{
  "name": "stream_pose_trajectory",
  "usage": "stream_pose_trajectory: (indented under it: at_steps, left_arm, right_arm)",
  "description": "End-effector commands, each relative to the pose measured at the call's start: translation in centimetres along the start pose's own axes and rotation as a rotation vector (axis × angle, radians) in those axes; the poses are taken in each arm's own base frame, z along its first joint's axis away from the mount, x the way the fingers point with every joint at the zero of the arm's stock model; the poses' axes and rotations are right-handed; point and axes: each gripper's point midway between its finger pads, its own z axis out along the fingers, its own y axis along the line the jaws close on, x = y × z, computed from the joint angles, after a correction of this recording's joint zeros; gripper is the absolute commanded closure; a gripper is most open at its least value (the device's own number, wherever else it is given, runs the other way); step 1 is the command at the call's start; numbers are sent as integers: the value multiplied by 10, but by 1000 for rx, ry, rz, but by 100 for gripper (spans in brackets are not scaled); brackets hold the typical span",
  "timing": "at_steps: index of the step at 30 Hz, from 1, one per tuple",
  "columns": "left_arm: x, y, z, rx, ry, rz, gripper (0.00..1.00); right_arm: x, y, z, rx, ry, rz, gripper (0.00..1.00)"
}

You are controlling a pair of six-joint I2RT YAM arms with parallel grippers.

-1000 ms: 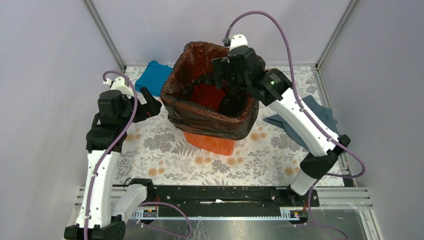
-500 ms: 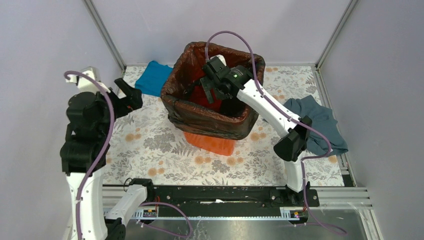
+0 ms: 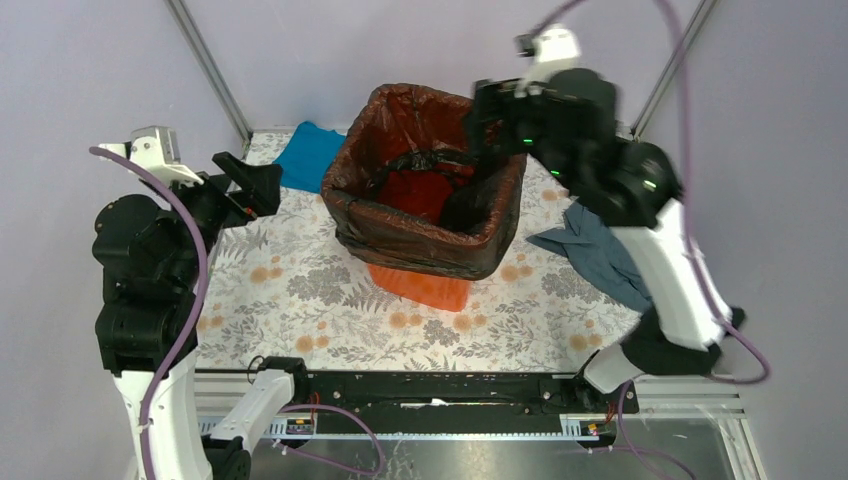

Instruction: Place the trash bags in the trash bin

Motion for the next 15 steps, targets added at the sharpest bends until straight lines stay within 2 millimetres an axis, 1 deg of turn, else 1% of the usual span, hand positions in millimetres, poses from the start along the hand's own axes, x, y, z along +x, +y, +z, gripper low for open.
stream_pose_trajectory:
  at_steps: [1,2,3,4,5,6,7,8,9,11,12,13,15]
  left_arm:
    - [0,-49,10,280,30,46,1]
    - [1,-60,9,340,42,52,1]
    - [3,-69,9,391,56,57,1]
    - [4,-80,6,447,65,68,1]
    - [4,-87,4,486,74,77,1]
    - [4,-94,2,521,79,87,1]
    - [3,-101,-2,555,79,99,1]
    - [2,-107,-7,588,76,112,1]
    - [2,-113,-12,622,78,123,1]
    - [2,-124,-24,690,76,144,1]
    - [2,-129,-31,727,77,150,1]
    - [2,-134,-38,765,76,157,1]
    - [2,-142,-51,834,72,168,1]
  right_arm:
    - [-19,-84,-4,249,-114,56,0]
    - [-16,-119,0,310,-113,111,0]
    - [-7,-144,6,348,-106,152,0]
    - [9,-166,16,375,-84,193,0]
    - [16,-184,19,386,-77,240,0]
    - [36,-203,32,385,-42,297,0]
    - [50,-217,40,362,-19,391,0]
    - [68,-221,52,284,22,475,0]
    - [82,-233,60,246,41,548,0]
    - [112,-237,83,146,79,645,0]
    - [124,-233,90,100,97,688,0]
    - [142,-232,101,65,128,735,0]
    - [172,-224,117,-11,173,823,0]
